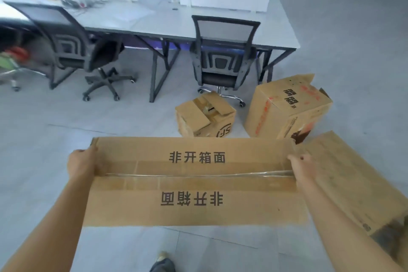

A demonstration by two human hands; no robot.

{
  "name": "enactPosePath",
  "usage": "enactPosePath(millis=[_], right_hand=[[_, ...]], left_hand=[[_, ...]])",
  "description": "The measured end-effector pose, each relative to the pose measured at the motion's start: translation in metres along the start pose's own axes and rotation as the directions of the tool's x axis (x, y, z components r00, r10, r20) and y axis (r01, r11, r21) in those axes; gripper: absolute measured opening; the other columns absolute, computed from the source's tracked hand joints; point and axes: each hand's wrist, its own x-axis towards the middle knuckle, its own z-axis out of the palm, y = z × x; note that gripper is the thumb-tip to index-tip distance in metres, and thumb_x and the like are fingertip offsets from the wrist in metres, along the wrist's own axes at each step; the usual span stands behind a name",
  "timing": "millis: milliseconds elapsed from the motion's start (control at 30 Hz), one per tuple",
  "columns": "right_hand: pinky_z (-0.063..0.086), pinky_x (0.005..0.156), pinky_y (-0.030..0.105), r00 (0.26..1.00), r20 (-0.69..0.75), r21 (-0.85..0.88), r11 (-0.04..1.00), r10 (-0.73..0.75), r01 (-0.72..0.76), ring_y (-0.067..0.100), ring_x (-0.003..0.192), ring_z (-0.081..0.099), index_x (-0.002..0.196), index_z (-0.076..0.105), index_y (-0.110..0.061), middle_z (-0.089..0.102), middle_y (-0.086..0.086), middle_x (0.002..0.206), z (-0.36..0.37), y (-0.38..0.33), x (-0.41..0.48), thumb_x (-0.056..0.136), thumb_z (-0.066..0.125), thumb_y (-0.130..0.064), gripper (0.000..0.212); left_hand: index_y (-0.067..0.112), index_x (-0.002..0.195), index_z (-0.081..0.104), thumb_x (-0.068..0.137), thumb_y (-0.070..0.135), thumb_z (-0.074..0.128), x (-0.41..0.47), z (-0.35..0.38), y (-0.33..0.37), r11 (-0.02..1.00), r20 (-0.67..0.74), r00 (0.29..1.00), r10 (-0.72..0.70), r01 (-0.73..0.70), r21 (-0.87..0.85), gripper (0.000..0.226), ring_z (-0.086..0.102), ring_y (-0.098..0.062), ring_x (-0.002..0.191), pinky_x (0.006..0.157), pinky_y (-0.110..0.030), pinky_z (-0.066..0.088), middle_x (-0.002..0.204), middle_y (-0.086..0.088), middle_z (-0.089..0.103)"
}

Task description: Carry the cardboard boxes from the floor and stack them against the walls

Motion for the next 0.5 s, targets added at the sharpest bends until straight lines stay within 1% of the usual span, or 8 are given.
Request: enactPosePath(millis=[67,100,167,233,333,367,433,500], right_hand=[[0.042,0.078,0.039,0.994,0.084,0.02,0.997,-0.075,0.073,0.032,0.092,0.052,0.102,0.052,0.001,0.057,0.019,0.105,0.028,-0.027,-0.016,0.084,0.058,-0.015,0.025],[0.043,0.078,0.041,0.986,0.125,0.021,0.994,-0.106,0.104,0.035,0.092,0.054,0.095,0.051,0.001,0.058,0.023,0.102,0.043,-0.038,-0.025,0.083,0.058,-0.013,0.02],[0.04,0.071,0.037,0.964,0.207,0.043,0.986,-0.165,0.159,0.038,0.085,0.054,0.087,0.05,0.005,0.058,0.031,0.104,0.073,-0.06,-0.047,0.083,0.058,-0.01,0.018],[0.038,0.069,0.033,0.932,0.29,0.056,0.976,-0.216,0.208,0.03,0.08,0.051,0.084,0.048,-0.003,0.058,0.024,0.098,0.102,-0.077,-0.074,0.083,0.057,-0.011,0.013],[0.038,0.07,0.034,0.87,0.39,0.058,0.951,-0.303,0.305,0.025,0.079,0.047,0.078,0.044,-0.01,0.052,0.012,0.089,0.144,-0.096,-0.125,0.082,0.057,-0.012,0.014],[0.036,0.07,0.034,0.846,0.423,0.064,0.942,-0.324,0.329,0.024,0.079,0.046,0.077,0.043,-0.01,0.049,0.011,0.088,0.158,-0.1,-0.144,0.081,0.057,-0.012,0.015],[0.036,0.071,0.035,0.809,0.465,0.069,0.926,-0.359,0.371,0.025,0.08,0.045,0.085,0.044,-0.007,0.048,0.01,0.088,0.184,-0.109,-0.185,0.082,0.058,-0.013,0.015],[0.039,0.073,0.037,0.772,0.503,0.068,0.907,-0.39,0.415,0.027,0.082,0.047,0.088,0.046,-0.007,0.05,0.01,0.089,0.209,-0.116,-0.23,0.082,0.059,-0.014,0.016]], left_hand=[[0.007,0.063,0.04,0.092,0.038,0.052,0.006,-0.045,-0.017,0.998,-0.094,0.995,-0.038,0.034,-0.049,0.044,0.039,-0.028,0.071,0.059,-0.035,0.029,0.061,-0.009,0.035],[0.01,0.061,0.037,0.091,0.037,0.053,0.008,-0.066,-0.027,0.995,-0.14,0.988,-0.058,0.047,-0.086,0.044,0.036,-0.027,0.07,0.058,-0.035,0.028,0.061,-0.008,0.032],[0.013,0.059,0.033,0.09,0.036,0.055,0.015,-0.11,-0.049,0.984,-0.225,0.969,-0.105,0.069,-0.165,0.044,0.034,-0.026,0.073,0.061,-0.034,0.027,0.062,-0.006,0.03],[0.013,0.06,0.036,0.088,0.041,0.057,0.015,-0.155,-0.071,0.968,-0.283,0.945,-0.165,0.101,-0.229,0.045,0.036,-0.027,0.074,0.064,-0.034,0.029,0.064,-0.007,0.034],[0.011,0.061,0.04,0.088,0.045,0.055,0.006,-0.223,-0.105,0.947,-0.371,0.899,-0.232,0.121,-0.298,0.046,0.043,-0.028,0.078,0.071,-0.036,0.034,0.08,-0.012,0.046],[0.01,0.061,0.04,0.089,0.043,0.055,0.001,-0.245,-0.116,0.942,-0.4,0.883,-0.247,0.121,-0.313,0.046,0.044,-0.028,0.079,0.071,-0.036,0.034,0.083,-0.013,0.047],[0.008,0.061,0.041,0.089,0.041,0.056,-0.008,-0.29,-0.143,0.931,-0.452,0.847,-0.281,0.126,-0.342,0.046,0.045,-0.028,0.077,0.07,-0.036,0.034,0.084,-0.014,0.048],[0.008,0.062,0.046,0.085,0.044,0.059,-0.017,-0.335,-0.172,0.906,-0.491,0.809,-0.322,0.112,-0.409,0.044,0.049,-0.029,0.076,0.07,-0.039,0.04,0.082,-0.014,0.051]])
